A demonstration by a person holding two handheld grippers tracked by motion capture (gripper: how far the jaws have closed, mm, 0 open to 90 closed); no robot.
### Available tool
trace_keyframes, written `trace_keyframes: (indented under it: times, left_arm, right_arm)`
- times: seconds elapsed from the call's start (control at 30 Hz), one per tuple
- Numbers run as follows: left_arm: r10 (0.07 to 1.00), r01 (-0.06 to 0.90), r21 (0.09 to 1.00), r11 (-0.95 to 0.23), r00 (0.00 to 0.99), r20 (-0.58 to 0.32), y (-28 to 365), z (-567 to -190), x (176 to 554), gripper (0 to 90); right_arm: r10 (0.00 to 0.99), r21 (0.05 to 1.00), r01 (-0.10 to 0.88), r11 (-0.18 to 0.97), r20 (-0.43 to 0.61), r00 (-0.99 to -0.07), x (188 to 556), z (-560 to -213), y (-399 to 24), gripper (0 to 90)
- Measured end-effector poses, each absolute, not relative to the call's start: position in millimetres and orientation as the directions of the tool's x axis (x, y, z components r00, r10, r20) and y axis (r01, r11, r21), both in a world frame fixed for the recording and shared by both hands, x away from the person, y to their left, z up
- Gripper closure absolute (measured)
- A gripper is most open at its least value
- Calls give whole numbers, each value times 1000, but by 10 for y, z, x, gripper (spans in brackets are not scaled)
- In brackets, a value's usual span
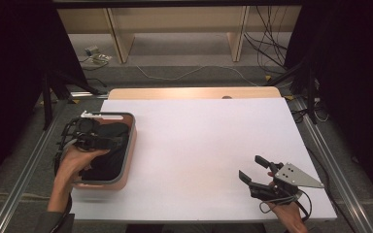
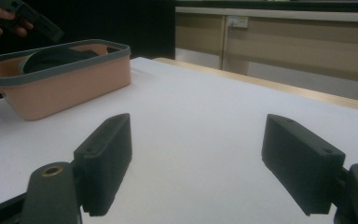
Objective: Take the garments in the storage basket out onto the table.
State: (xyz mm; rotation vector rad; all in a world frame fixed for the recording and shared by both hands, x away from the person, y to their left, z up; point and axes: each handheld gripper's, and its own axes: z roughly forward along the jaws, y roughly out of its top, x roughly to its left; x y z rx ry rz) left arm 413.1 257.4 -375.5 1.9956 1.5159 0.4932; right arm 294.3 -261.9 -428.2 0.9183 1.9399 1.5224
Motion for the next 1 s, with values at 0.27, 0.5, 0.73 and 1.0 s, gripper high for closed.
trace_keyframes:
  times: [0.27, 0.5, 0.73, 1.0]
  left_arm:
    - [973, 792, 585, -173, 231, -25, 2631, -3876, 4176, 19]
    - [977, 825, 531, -192, 211, 25, 2652, -4001, 4216, 0]
    - [970, 852, 465, -240, 226, 87, 2617, -4097, 4223, 0]
    - [971, 871, 430, -237, 207, 116, 2733, -4239, 4249, 0]
  right_arm:
    - [763, 968, 206, 146, 22, -646, 2941, -4283, -2613, 248]
    - [757, 968, 205, 147, 23, -653, 2946, -4286, -2614, 249]
    - [754, 967, 206, 152, 21, -656, 2949, -4290, -2610, 249]
    - [753, 966, 207, 153, 22, -657, 2950, -4292, -2611, 250]
